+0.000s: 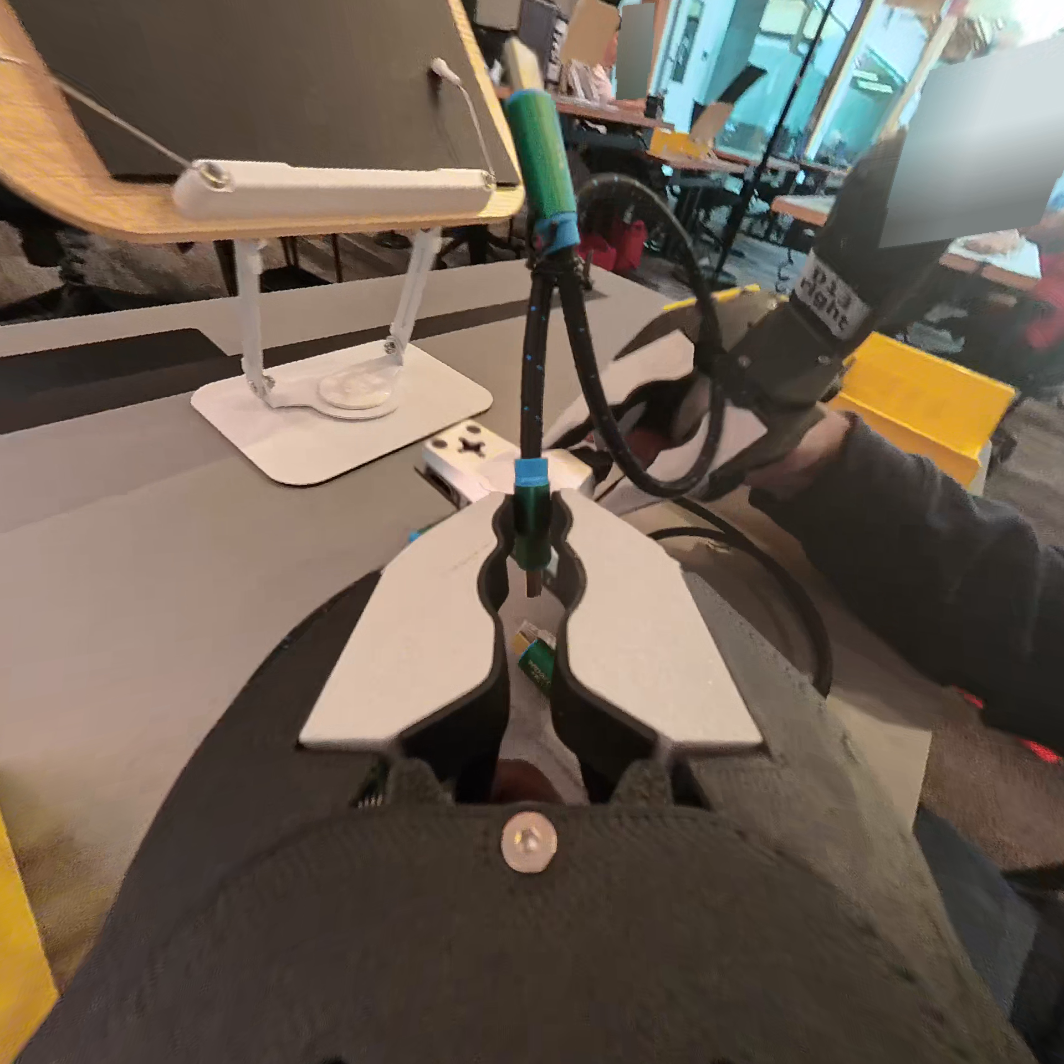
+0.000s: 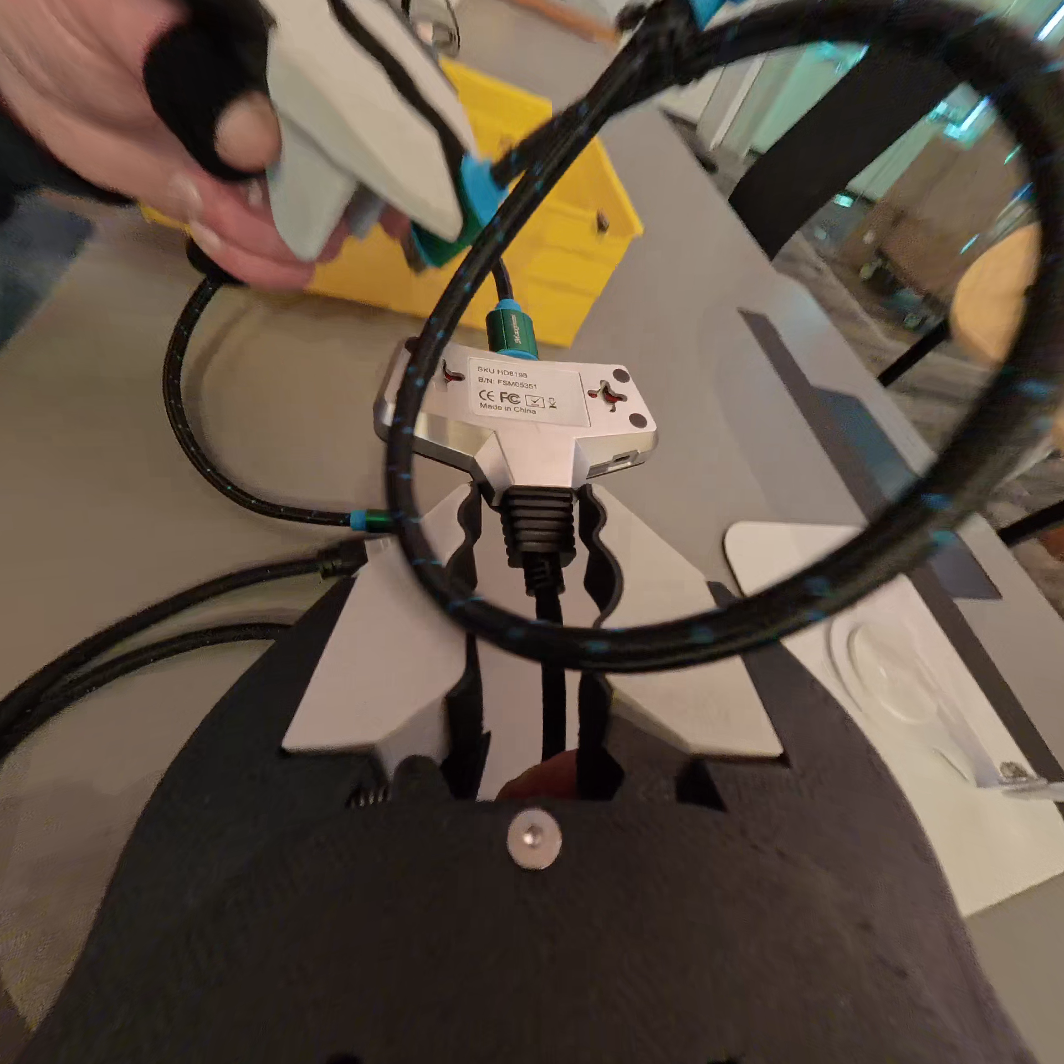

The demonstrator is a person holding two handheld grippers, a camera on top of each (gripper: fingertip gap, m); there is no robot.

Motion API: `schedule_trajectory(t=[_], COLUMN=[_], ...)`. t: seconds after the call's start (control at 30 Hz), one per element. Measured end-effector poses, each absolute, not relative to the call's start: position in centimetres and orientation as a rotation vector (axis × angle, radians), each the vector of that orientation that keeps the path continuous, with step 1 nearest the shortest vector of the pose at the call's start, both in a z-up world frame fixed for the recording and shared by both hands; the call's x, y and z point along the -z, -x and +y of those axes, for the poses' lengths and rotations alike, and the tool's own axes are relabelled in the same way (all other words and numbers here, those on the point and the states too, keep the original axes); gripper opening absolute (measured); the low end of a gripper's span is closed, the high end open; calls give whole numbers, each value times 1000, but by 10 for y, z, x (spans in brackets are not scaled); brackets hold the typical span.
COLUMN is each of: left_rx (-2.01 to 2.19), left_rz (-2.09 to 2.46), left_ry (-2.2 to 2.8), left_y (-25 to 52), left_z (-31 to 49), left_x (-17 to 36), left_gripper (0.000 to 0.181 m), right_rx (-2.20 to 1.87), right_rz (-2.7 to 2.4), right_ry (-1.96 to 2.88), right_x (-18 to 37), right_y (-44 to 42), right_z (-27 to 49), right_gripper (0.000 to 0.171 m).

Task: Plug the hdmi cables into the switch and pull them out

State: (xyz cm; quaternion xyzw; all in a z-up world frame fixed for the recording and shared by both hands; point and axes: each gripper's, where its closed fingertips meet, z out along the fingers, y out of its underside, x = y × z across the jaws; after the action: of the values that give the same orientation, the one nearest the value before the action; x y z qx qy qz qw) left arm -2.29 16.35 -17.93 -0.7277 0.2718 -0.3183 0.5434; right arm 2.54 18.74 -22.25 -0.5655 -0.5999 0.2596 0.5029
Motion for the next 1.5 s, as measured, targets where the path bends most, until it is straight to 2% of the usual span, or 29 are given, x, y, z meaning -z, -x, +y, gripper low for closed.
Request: schedule_trajectory(t=[0.23,0.4,0.5,0.6,0.83,1.03,1.17,1.27,1.43,1.5], left_rx=[816,846,839,853,916,932,914,916,949,972], left_rz=[533,487,453,420,459,619,725,751,684,627], left_ry=[1731,1738,1734,1732,1734,1745,1756,1768,1751,1732], left_y=[29,30,33,35,16,-13,-28,-35,-31,-26], left_z=[169,172,175,178,171,154,145,141,145,150], left_x=[183,189,191,191,198,207,215,219,213,207], left_gripper=[11,11,10,11,11,12,12,12,12,12], right_rx=[-506,-453,-521,-619,-880,-839,-837,-837,-795,-781], right_rz=[-1610,-1658,-1621,-1537,-1251,-1187,-1172,-1201,-1162,-1117], right_ry=[1543,1599,1553,1504,1399,1398,1375,1366,1369,1410], right_x=[271,286,272,249,191,187,182,183,178,178], right_y=[-30,-34,-29,-27,-11,-1,0,3,0,-6], right_z=[190,191,186,184,181,186,184,179,185,195], right_gripper=[31,34,43,43,27,17,0,0,13,25])
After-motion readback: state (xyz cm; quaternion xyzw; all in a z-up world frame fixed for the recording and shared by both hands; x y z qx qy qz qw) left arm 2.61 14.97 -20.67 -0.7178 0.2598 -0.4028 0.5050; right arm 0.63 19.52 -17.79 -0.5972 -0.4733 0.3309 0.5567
